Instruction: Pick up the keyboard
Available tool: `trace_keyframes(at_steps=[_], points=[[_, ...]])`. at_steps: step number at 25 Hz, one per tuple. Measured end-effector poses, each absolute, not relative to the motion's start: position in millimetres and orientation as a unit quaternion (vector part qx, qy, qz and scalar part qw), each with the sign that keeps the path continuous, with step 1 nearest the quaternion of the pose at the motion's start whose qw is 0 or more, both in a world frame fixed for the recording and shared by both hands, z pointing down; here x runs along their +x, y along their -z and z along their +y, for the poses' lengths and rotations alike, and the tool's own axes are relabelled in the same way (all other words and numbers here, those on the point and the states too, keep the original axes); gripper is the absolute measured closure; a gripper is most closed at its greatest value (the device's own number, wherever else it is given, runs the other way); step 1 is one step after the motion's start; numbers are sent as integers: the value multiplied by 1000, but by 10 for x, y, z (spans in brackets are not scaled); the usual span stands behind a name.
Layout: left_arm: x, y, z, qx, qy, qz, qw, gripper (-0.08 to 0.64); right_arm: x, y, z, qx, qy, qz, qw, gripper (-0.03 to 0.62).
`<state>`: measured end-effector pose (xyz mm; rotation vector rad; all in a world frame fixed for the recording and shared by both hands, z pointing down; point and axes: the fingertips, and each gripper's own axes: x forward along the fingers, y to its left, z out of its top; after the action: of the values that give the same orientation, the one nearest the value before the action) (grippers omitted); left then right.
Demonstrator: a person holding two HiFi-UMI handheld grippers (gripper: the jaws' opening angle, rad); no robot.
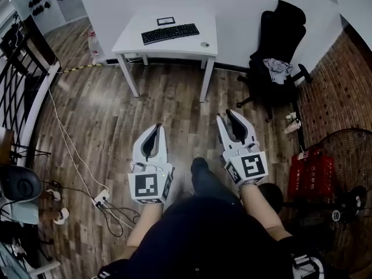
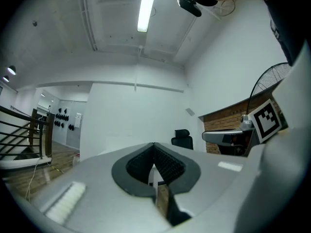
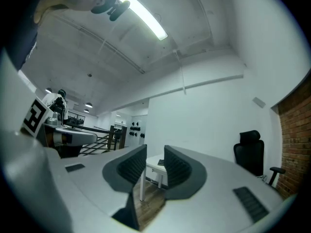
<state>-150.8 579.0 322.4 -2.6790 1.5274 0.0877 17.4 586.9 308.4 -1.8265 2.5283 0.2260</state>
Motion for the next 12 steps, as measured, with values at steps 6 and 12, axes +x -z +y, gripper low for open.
trace_keyframes(at_steps=[6,12], points=[[-1614,-3273,5374,-858,-40,511,18,549,117,-3092,5394,-574,-76,815,6,482],[-1544,-3285,4753,-850,-39,525,20,549,253,-3137,4708,-567,-68,821,13,477]])
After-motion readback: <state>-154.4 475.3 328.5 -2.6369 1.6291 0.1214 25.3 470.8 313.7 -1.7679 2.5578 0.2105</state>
